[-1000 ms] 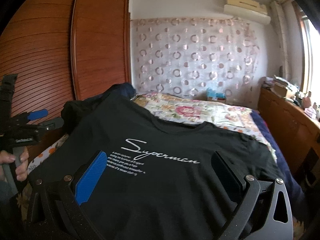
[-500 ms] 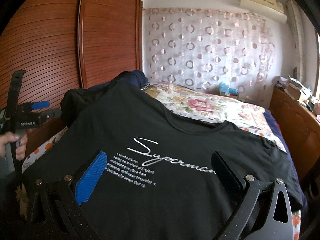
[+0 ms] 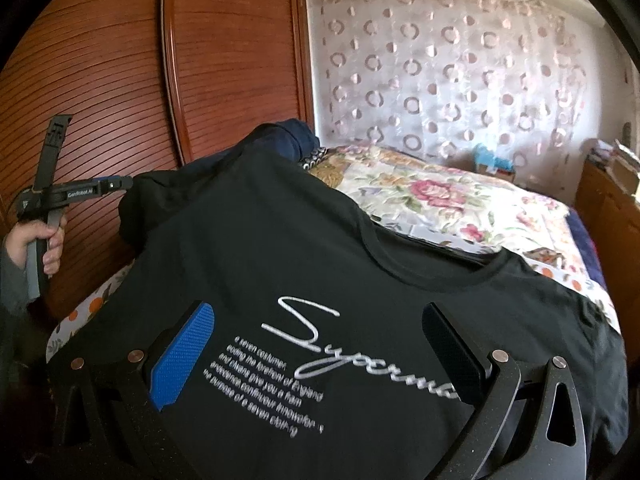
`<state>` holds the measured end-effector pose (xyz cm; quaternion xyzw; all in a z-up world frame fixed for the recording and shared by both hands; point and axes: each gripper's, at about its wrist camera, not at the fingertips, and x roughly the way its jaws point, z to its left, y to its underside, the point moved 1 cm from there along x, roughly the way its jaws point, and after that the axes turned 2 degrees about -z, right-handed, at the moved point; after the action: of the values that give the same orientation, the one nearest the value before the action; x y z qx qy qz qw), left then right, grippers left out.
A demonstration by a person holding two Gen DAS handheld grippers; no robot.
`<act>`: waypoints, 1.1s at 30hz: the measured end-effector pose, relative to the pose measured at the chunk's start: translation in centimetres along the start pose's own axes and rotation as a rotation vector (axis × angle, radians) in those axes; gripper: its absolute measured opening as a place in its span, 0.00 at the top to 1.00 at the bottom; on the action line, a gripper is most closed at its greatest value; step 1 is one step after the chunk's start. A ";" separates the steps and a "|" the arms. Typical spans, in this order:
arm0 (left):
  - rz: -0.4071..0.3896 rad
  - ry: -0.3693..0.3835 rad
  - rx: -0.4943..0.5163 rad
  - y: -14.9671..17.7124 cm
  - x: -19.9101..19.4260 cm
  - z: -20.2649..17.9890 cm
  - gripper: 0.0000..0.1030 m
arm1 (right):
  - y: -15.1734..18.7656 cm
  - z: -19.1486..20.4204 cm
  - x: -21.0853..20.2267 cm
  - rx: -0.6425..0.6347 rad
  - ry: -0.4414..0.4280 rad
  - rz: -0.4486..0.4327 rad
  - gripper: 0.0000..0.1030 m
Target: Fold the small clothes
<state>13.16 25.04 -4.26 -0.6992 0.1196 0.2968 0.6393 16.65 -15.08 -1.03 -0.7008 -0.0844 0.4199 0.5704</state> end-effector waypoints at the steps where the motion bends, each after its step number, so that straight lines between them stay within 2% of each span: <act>1: 0.007 0.003 0.000 -0.1 0.4 0.1 0.65 | -0.3 -0.3 0.6 -0.002 -0.007 0.009 0.00; 4: 0.025 0.036 0.005 0.2 1.1 0.3 0.73 | -1.1 -0.9 1.7 -0.005 -0.026 0.025 0.00; 5: 0.027 0.058 0.005 0.2 1.0 0.3 0.81 | -1.3 -1.2 2.0 -0.003 -0.032 0.029 0.00; 8: 0.050 0.081 0.022 0.1 1.3 0.4 0.92 | -1.7 -1.8 2.7 0.003 -0.048 0.032 0.00; 11: 0.052 0.079 0.023 -0.3 0.6 0.3 0.94 | -1.9 -2.2 3.2 0.009 -0.053 0.028 0.00; 15: -0.001 0.081 0.063 -1.9 -2.0 -1.2 0.95 | -1.8 -2.7 3.3 0.024 -0.057 0.018 0.00; 19: -0.045 0.128 0.095 -4.1 -4.4 -3.7 0.95 | -1.9 -3.1 3.5 0.032 -0.050 -0.002 0.00; 22: -0.062 0.179 0.142 -6.0 -5.4 -6.9 0.95 | -1.8 -3.4 3.3 0.044 -0.042 -0.008 0.00; 28: -0.048 0.258 0.245 -8.8 -4.4 -13.2 0.95 | -1.9 -4.0 2.8 0.059 -0.010 -0.032 0.00; 33: -0.012 0.294 0.302 -9.0 -2.6 -16.8 0.93 | -1.4 -4.0 3.1 0.077 0.017 -0.031 0.00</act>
<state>20.41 9.70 4.79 -0.6318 0.2508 0.1664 0.7143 21.89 -15.67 -1.35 -0.6805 -0.0744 0.4078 0.6042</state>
